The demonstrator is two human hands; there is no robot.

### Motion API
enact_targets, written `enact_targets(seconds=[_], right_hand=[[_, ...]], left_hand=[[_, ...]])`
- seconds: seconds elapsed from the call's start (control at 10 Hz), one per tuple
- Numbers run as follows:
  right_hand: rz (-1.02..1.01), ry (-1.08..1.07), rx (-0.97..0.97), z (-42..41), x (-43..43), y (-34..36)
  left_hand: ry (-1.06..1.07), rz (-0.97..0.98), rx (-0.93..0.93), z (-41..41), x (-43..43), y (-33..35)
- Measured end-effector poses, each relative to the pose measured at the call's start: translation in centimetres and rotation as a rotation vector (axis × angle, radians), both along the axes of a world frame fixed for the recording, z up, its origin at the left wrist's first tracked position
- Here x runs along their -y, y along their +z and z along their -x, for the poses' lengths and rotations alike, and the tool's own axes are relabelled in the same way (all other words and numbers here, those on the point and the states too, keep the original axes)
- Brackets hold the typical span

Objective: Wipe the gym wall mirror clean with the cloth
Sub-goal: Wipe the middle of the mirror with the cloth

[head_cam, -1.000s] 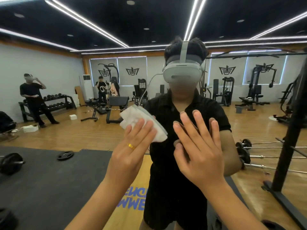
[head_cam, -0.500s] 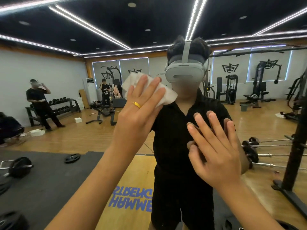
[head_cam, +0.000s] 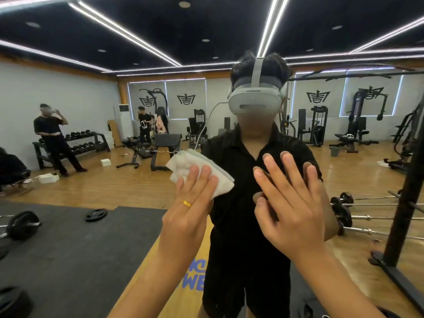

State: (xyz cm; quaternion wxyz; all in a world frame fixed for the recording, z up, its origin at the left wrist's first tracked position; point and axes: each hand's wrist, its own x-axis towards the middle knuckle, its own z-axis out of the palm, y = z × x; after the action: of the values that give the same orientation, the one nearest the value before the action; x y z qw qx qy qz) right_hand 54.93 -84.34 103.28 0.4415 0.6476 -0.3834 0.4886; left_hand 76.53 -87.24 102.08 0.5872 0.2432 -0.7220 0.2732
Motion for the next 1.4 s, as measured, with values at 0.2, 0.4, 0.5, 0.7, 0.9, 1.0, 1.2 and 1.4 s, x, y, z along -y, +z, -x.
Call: enact_targets(seconds=[0.2,0.4,0.5,0.7,0.9,1.0,1.2,1.4], right_hand=[[0.000,0.009,-0.002,0.1,0.0,0.0],[0.004,0.022,-0.003,0.0,0.1,0.0],[0.006,0.014,-0.013,0.2,0.1,0.0],[0.010,0.004,-0.004,-0.1,0.2,-0.2],[0.004,0.008,-0.003,-0.1,0.1,-0.1],[-0.001,0.009,-0.012,0.0,0.1,-0.1],[-0.004,0.002,-0.010,0.0,0.1,-0.1],[-0.001,0.007,-0.009,0.0,0.0,0.0]], left_hand=[[0.037,0.097,0.020,0.0,1.1,2.5],[0.055,0.167,-0.099,0.8,1.9,9.3],[0.062,0.168,-0.143,0.2,2.5,13.8],[0.025,0.058,-0.199,0.4,1.4,12.3],[0.024,-0.004,-0.111,0.4,0.8,3.5],[0.070,0.083,-0.120,-0.1,1.4,7.0],[0.009,0.097,-0.309,-1.5,3.4,16.5],[0.058,0.092,-0.279,-2.0,2.2,11.2]])
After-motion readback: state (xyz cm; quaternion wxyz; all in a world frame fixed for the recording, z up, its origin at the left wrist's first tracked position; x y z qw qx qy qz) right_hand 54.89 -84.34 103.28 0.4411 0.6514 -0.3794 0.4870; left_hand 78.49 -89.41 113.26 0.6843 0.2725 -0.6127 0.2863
